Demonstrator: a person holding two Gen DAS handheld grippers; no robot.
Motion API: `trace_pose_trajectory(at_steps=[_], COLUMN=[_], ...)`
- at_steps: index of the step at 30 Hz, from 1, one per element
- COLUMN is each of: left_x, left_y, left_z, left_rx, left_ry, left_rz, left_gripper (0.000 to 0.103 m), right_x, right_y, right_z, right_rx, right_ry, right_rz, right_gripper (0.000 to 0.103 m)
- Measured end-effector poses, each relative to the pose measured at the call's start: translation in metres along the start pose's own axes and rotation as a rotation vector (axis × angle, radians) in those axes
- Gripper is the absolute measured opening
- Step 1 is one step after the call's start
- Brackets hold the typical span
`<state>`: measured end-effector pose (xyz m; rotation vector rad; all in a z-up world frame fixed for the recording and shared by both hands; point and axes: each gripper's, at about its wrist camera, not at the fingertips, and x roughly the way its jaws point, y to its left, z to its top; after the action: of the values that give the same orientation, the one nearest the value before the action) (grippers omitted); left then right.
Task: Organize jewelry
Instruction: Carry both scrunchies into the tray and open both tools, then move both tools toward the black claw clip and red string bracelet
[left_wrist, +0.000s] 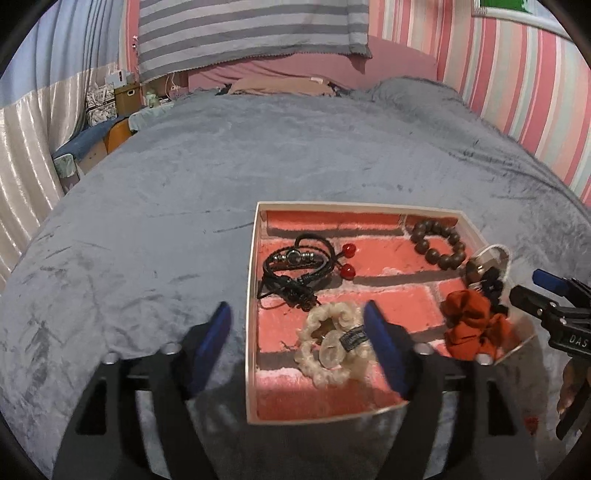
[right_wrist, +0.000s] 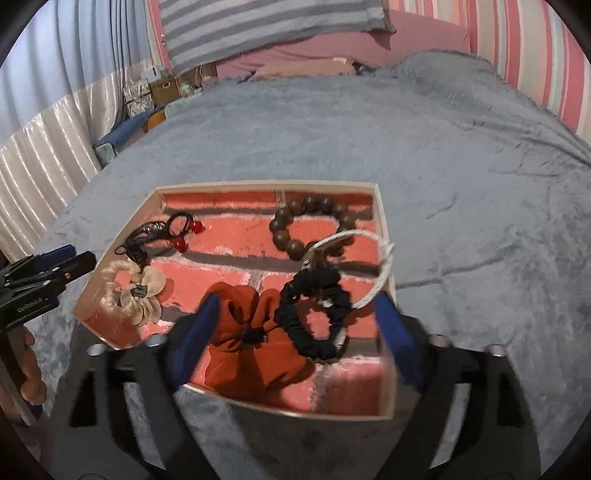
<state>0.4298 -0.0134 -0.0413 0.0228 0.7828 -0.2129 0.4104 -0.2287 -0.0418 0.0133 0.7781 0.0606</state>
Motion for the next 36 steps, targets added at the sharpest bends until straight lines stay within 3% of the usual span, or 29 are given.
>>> trace_pose_trajectory(at_steps=[2,7,13,18,26,36], left_x=[-0.014,-0.050,-0.082,-0.103,-0.097,-0.085], left_y=[0.002,0.006,-0.001,-0.016,-0.042,-0.056], left_z=[-0.002,-0.021,-0.059,-0.098,-0.143,-0.161], left_rx=[-0.008,-0.024,-0.036,-0.026,-0.036,0.013], left_ry=[-0.016,-0.064,-0.076,-0.097,-0.024,-0.017], left_rz=[-0.001,0.002,0.009,0.027,-0.014,0.003], left_gripper=[0.082,0.092,0.092,0.098,0.098,0.098], right_x=[-0.016,-0.053,-0.084,-0.094,-0.077,-0.070], right_y=[-0.002,-0.009,-0.012,-0.013,-0.005,-0.010], right_z=[-0.004,-0.034,-0.085,-0.125,-0.170,-0.176], right_rx=[-0.011,-0.027,-0.034,-0.026,-0.055,-0.016], right_ry=[-0.017,-0.067,-0.110,-0.081,0.010,0.011], right_rz=[-0.011,-0.061,-0.136,-0.140,-0.167,-0.164], right_gripper=[0.099,0.099,0.099,0.099,0.099,0.096])
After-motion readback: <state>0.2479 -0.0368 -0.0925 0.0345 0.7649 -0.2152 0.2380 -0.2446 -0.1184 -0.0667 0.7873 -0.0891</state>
